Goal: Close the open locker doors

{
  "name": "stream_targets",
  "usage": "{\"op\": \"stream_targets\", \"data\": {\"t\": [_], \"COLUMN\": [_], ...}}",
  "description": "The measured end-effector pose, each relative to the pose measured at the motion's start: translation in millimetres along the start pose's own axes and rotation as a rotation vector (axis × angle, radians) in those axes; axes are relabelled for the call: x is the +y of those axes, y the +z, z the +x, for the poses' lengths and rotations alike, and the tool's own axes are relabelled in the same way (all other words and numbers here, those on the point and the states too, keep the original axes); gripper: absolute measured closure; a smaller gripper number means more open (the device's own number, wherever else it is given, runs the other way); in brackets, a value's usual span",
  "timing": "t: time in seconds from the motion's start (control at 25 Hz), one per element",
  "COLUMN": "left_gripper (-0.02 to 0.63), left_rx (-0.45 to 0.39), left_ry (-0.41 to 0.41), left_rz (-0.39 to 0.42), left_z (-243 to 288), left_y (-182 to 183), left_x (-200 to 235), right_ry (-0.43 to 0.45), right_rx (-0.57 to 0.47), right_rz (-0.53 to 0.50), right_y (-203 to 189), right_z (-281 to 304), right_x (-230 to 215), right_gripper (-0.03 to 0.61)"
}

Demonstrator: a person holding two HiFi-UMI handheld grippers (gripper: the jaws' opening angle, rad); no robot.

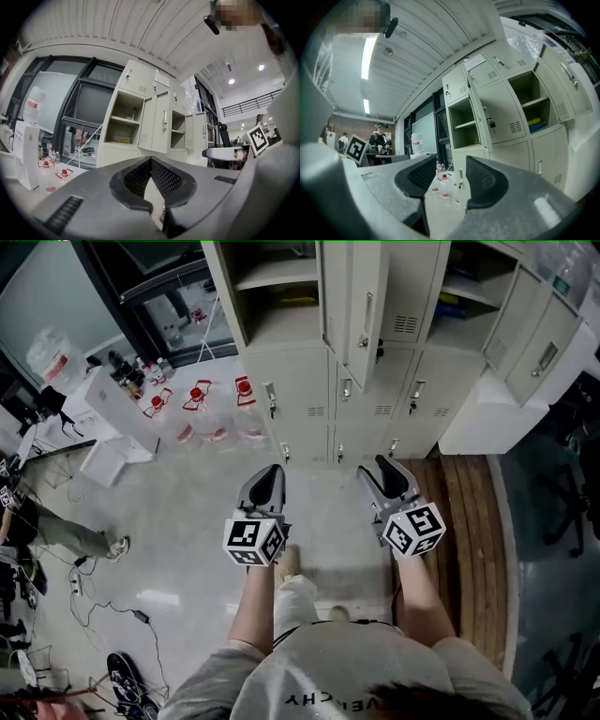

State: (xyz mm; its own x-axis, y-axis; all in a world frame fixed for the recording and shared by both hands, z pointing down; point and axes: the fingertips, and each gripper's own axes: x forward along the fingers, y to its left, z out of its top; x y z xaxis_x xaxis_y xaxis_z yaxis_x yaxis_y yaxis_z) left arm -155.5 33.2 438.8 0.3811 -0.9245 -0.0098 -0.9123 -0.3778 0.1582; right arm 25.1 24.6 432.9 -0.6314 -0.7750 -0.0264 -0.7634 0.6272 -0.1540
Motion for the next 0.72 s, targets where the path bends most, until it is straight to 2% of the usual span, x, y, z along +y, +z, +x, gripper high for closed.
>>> {"op": "stream_targets", "data": {"t": [0.44,0.72], "left_gripper": [0.615,0.615], "left_rx": [0.019,0.034], "left_ry": [-0.088,-0.129], "left_rz": [0.000,0.007], "left_z": [84.5,116.4], "left_y": [15.7,22.6], "left_x": [61.5,94.5], "right_ry": [-0.113,-0.207], "right_rx": [0.002,-0.029], "right_rz": [-0.012,-0.047], "right_y": [10.8,32.9], "right_z": [81.3,127.8], "right_x": [-45.2,-78.8], "right_gripper": [0.388,0.375]}}
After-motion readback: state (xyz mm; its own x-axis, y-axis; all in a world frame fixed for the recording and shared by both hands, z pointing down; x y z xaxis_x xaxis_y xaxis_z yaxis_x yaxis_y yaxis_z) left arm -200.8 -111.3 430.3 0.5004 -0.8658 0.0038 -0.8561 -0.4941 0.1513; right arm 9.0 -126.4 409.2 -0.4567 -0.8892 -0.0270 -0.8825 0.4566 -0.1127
